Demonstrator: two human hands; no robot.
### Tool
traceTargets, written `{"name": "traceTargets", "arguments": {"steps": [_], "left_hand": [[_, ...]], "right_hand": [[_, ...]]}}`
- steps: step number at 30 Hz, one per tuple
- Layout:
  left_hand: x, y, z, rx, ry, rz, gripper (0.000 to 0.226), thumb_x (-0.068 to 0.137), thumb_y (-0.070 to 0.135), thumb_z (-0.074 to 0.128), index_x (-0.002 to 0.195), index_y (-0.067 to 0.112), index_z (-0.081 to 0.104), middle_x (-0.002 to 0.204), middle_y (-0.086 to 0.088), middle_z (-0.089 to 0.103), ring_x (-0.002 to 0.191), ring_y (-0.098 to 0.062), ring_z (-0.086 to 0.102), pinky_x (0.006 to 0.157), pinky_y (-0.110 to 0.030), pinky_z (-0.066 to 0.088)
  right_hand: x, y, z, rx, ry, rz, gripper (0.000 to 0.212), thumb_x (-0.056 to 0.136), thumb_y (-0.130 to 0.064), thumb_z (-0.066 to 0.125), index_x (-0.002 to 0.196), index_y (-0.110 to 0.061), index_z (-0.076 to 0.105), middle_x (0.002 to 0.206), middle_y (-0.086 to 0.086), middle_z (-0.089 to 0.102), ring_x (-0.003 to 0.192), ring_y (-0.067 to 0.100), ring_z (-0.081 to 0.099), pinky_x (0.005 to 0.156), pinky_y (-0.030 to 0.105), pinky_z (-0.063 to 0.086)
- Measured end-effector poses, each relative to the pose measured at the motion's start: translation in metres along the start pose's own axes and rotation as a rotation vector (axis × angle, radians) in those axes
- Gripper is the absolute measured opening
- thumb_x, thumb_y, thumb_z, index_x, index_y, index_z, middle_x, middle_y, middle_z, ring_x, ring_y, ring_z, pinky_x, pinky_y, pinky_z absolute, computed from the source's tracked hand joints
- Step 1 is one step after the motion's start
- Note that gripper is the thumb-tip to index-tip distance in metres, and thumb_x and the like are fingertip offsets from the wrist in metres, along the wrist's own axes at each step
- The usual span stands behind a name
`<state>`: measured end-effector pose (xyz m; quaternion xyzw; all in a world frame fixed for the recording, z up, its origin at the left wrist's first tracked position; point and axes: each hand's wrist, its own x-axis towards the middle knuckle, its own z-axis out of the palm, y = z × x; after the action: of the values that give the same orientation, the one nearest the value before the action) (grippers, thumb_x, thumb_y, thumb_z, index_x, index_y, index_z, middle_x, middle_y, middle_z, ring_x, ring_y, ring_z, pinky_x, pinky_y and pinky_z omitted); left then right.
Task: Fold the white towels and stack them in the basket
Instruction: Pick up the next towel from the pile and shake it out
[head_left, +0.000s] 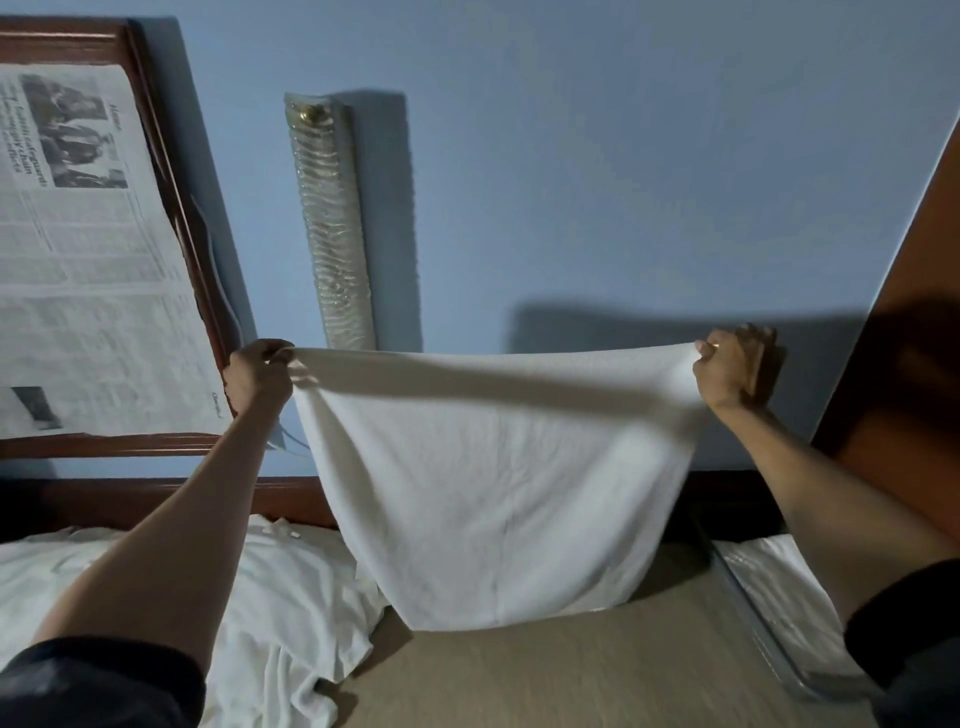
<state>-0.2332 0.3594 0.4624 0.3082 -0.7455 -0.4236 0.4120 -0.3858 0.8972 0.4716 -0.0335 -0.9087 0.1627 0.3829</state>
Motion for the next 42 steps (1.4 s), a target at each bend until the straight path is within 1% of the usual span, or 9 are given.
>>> {"name": "traceTargets", "arguments": {"steps": [4,7,12,17,24,32,36,39,42], "left_hand": [[-0.018,0.007,-0.009,-0.044,0.001,-0.018,0.021,0.094,0.007,0.064,0.106,0.013,0.080,0.106,-0.009,0.076,0.105,-0.029,0.068,0.081,-0.027,0.048],[-0.032,0.019,-0.017,-0.068,0.009,-0.036,0.022,0.093,0.004,0.062,0.100,0.014,0.080,0.095,-0.009,0.075,0.099,-0.033,0.071,0.083,-0.034,0.057],[-0.070,0.046,-0.031,-0.078,0.059,-0.020,0.026,0.097,0.007,0.058,0.112,0.015,0.077,0.111,-0.012,0.074,0.108,-0.034,0.065,0.082,-0.031,0.049],[-0.107,0.064,-0.049,-0.086,-0.008,0.047,0.026,0.101,0.009,0.051,0.112,0.010,0.074,0.114,-0.015,0.071,0.112,-0.035,0.062,0.089,-0.035,0.047],[-0.171,0.084,-0.077,0.050,0.066,0.188,0.027,0.094,-0.001,0.043,0.109,0.009,0.063,0.110,-0.017,0.066,0.104,-0.039,0.058,0.079,-0.047,0.046],[-0.212,0.109,-0.112,0.074,0.052,0.160,0.025,0.095,0.004,0.046,0.112,0.009,0.064,0.113,-0.027,0.066,0.106,-0.045,0.058,0.087,-0.051,0.049],[-0.237,0.105,-0.129,0.137,0.009,0.131,0.029,0.095,0.012,0.050,0.118,0.010,0.068,0.121,-0.028,0.065,0.114,-0.046,0.057,0.096,-0.049,0.048],[-0.260,0.088,-0.142,0.205,-0.043,0.143,0.040,0.083,0.027,0.049,0.110,0.012,0.074,0.111,-0.025,0.070,0.105,-0.045,0.061,0.087,-0.048,0.052],[-0.283,0.053,-0.145,0.250,-0.065,0.111,0.028,0.087,0.018,0.058,0.105,0.012,0.079,0.100,-0.020,0.073,0.095,-0.041,0.065,0.080,-0.046,0.054]], "right_hand": [[-0.003,0.015,-0.016,-0.050,-0.006,0.018,0.027,0.092,-0.022,0.055,0.085,-0.006,0.076,0.096,0.022,0.058,0.105,0.041,0.047,0.087,0.048,0.037],[-0.001,0.025,-0.028,-0.048,-0.031,0.034,0.014,0.091,-0.014,0.066,0.087,-0.005,0.076,0.106,0.021,0.053,0.113,0.039,0.043,0.093,0.050,0.035],[0.001,0.048,-0.062,0.135,0.027,0.073,0.012,0.094,-0.014,0.062,0.088,-0.004,0.064,0.118,0.022,0.048,0.117,0.042,0.043,0.093,0.055,0.037],[0.003,0.071,-0.101,0.434,0.046,0.141,0.012,0.091,0.004,0.050,0.084,-0.006,0.049,0.112,0.027,0.061,0.099,0.044,0.060,0.078,0.044,0.046],[-0.010,0.098,-0.142,0.550,0.040,0.175,0.022,0.086,0.010,0.037,0.088,-0.009,0.048,0.118,0.015,0.069,0.103,0.036,0.063,0.075,0.030,0.041],[-0.032,0.128,-0.188,0.563,0.069,0.177,0.017,0.093,0.006,0.040,0.087,-0.008,0.048,0.119,0.019,0.068,0.103,0.041,0.063,0.076,0.032,0.041],[-0.054,0.144,-0.201,0.442,0.077,0.176,0.010,0.095,-0.004,0.049,0.091,-0.007,0.058,0.102,0.018,0.070,0.100,0.040,0.058,0.085,0.041,0.038],[-0.086,0.158,-0.200,0.393,0.045,0.196,0.015,0.093,-0.009,0.048,0.090,-0.008,0.062,0.099,0.019,0.066,0.108,0.038,0.048,0.092,0.043,0.032],[-0.120,0.173,-0.187,0.389,-0.024,0.290,0.024,0.092,-0.018,0.046,0.092,-0.009,0.068,0.115,0.021,0.058,0.110,0.042,0.047,0.095,0.040,0.034]]}}
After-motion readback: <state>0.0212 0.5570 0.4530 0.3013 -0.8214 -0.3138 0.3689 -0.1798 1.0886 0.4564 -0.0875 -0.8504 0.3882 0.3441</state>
